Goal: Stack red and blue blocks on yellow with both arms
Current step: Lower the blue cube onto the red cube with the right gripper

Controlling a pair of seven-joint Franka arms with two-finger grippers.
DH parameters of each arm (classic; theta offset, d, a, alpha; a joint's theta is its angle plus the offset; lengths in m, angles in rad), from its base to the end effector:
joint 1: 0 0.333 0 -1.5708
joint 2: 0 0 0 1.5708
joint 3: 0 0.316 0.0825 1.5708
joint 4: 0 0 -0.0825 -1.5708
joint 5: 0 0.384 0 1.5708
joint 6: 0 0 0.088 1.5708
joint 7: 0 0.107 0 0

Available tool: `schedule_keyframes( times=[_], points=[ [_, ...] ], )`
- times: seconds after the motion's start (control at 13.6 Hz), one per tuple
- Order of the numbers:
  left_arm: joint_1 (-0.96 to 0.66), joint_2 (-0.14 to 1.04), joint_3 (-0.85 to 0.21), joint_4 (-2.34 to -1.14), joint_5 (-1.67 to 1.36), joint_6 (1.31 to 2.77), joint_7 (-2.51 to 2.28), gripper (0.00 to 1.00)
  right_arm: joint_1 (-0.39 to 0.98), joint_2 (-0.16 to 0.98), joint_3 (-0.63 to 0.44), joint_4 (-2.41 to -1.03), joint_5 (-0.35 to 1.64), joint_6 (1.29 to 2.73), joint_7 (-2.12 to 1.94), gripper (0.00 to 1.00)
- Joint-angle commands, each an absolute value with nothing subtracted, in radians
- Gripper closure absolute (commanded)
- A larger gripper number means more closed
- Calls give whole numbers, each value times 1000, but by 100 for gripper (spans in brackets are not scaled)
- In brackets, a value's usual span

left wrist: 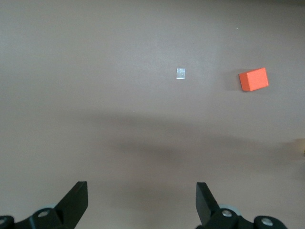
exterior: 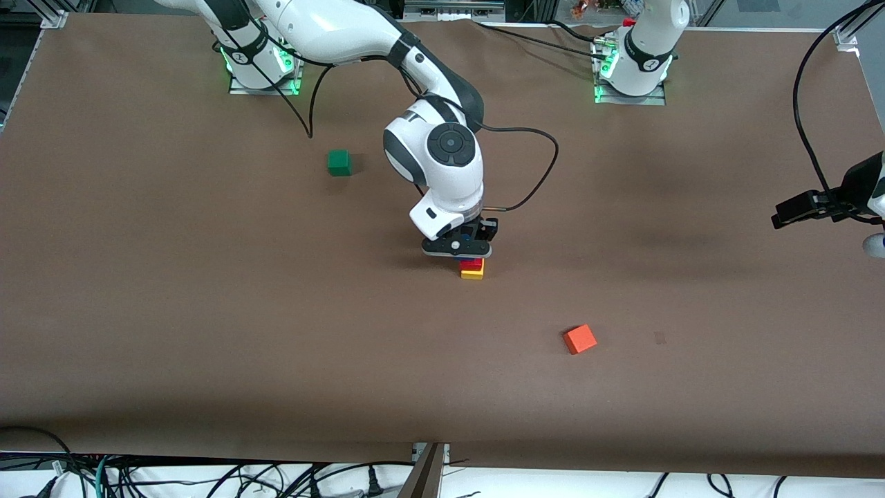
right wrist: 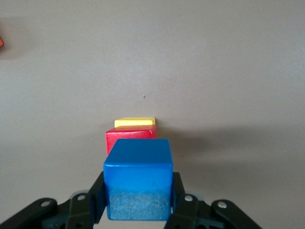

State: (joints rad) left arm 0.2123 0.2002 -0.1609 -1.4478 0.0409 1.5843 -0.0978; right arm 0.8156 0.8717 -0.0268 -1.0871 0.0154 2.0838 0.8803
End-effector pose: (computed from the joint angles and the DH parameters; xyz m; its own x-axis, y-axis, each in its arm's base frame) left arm 0.6118 0.0452 0.5679 0.9870 0.1492 -0.0599 0.1486 -0.9888 -0.0149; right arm 0.5458 0.5605 0.3092 0.9923 -0.0909 0.0844 -0.0830 -0.9923 -0.0923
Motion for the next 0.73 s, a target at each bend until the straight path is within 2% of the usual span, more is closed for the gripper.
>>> schedule_keyframes(
  times=[0.0,0.66],
  points=[
    [215,199,-161,-1437,28,1586,-95,0,813,877,-20,-1046,15,2060,896,56],
    [215,199,-160,-1437,28,1586,-95,0,813,894,-21,-1029,20,2106,900,56]
  ],
)
